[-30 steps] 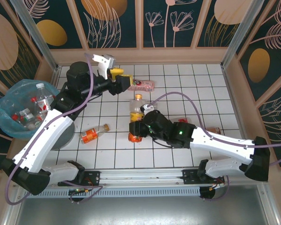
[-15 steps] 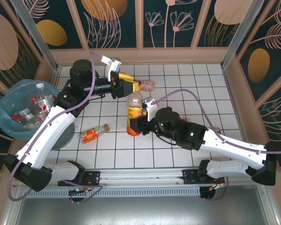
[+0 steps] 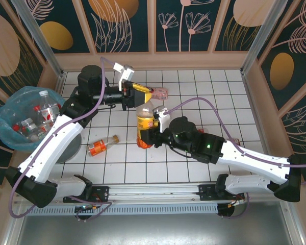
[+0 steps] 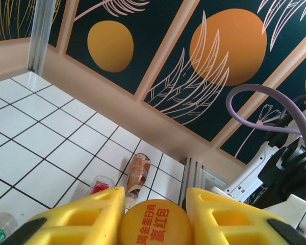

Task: Put the plastic bottles in the bin

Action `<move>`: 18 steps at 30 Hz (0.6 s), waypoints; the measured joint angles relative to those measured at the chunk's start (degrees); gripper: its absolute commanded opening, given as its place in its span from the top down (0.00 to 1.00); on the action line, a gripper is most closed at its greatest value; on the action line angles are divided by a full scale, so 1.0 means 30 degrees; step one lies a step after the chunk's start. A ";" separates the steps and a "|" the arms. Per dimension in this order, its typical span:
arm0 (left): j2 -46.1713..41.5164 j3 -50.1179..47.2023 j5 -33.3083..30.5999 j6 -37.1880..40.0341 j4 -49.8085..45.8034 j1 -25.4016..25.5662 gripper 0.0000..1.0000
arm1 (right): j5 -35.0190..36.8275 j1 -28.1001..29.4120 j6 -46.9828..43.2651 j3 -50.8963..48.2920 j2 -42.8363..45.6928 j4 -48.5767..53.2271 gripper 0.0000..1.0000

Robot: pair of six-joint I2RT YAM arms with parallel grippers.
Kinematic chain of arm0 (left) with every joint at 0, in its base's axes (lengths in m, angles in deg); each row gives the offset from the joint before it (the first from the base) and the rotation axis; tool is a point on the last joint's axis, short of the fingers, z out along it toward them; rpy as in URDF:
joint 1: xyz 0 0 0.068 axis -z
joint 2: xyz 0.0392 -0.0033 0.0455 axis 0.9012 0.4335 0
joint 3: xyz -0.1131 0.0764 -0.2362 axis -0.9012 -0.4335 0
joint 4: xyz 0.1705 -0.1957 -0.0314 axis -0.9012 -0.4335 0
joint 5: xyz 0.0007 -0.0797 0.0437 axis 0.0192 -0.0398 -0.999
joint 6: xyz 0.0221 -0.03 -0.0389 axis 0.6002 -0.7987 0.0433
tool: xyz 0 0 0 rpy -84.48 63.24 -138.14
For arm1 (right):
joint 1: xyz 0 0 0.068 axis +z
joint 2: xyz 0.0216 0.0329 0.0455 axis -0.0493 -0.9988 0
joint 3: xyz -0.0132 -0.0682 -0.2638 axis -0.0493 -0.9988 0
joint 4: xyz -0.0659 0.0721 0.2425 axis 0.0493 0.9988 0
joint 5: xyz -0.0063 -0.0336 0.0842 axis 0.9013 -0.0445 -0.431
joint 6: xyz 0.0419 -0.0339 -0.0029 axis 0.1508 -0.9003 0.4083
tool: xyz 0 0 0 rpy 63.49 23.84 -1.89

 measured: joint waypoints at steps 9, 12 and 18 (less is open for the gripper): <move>0.0000 -0.0488 -0.0197 -0.0204 0.0350 0.0000 0.59 | -0.0262 0.0000 0.0036 -0.0095 -0.0007 -0.0007 0.58; 0.0000 -0.0495 -0.0160 -0.0335 0.0350 0.0066 0.77 | -0.0255 0.0000 0.0146 -0.0138 -0.0007 0.0000 0.57; -0.0022 -0.0532 -0.0532 -0.0474 0.0379 0.0073 0.97 | -0.0117 0.0000 0.0219 -0.0211 -0.0007 0.0000 0.50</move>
